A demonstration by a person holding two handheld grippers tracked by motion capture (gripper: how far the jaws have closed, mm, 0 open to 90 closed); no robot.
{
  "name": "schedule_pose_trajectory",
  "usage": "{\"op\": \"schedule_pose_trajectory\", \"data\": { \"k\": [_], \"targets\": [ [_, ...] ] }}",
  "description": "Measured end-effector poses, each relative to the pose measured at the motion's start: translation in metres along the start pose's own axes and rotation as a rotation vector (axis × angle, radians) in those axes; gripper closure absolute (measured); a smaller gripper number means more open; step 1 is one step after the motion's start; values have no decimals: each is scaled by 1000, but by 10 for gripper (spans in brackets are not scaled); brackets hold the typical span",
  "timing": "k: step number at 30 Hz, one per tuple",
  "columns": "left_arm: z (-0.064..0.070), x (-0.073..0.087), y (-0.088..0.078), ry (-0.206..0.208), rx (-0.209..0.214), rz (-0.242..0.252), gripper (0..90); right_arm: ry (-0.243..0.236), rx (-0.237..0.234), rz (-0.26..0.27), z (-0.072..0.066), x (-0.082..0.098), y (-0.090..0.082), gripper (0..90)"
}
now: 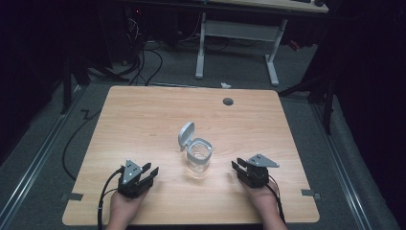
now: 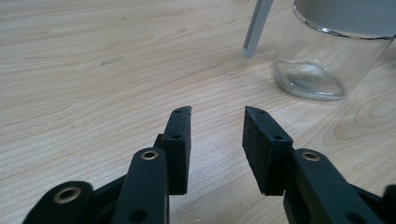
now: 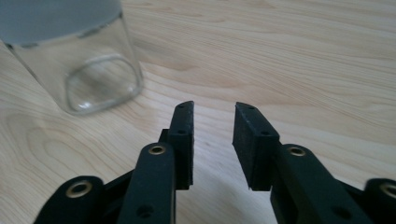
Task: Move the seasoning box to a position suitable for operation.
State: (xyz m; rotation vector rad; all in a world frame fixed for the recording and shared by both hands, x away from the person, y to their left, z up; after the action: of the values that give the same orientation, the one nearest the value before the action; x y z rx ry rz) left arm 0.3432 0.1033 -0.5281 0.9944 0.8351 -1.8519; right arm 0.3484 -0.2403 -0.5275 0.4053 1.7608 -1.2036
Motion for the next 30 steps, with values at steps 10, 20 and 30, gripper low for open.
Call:
{"op": "schedule_pose_trajectory", "data": {
  "k": [10,20,30],
  "targets": [
    [2,5,1,2,6,-15,657,-50,-10,19,-16,-26,26,874],
    [2,6,2,2,0,-14,634,-98,-36,19,-30,-45,54,900],
    [2,6,1,-4,9,-11,629,-121,-57,25,-33,-49,56,900]
  ]
}}
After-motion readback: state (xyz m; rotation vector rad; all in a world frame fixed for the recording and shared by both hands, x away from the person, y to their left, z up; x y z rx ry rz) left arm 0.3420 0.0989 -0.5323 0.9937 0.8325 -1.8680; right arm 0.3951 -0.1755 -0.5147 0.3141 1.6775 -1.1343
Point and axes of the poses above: each handheld gripper's, and its own axes: y roughly forward along the jaws, x roughly out of its underside, z roughly to its right, the point moved 2 cm from there along y, roughly forward along the jaws, and after that the axes turned 4 degrees about -x, right-handed, at the moved point
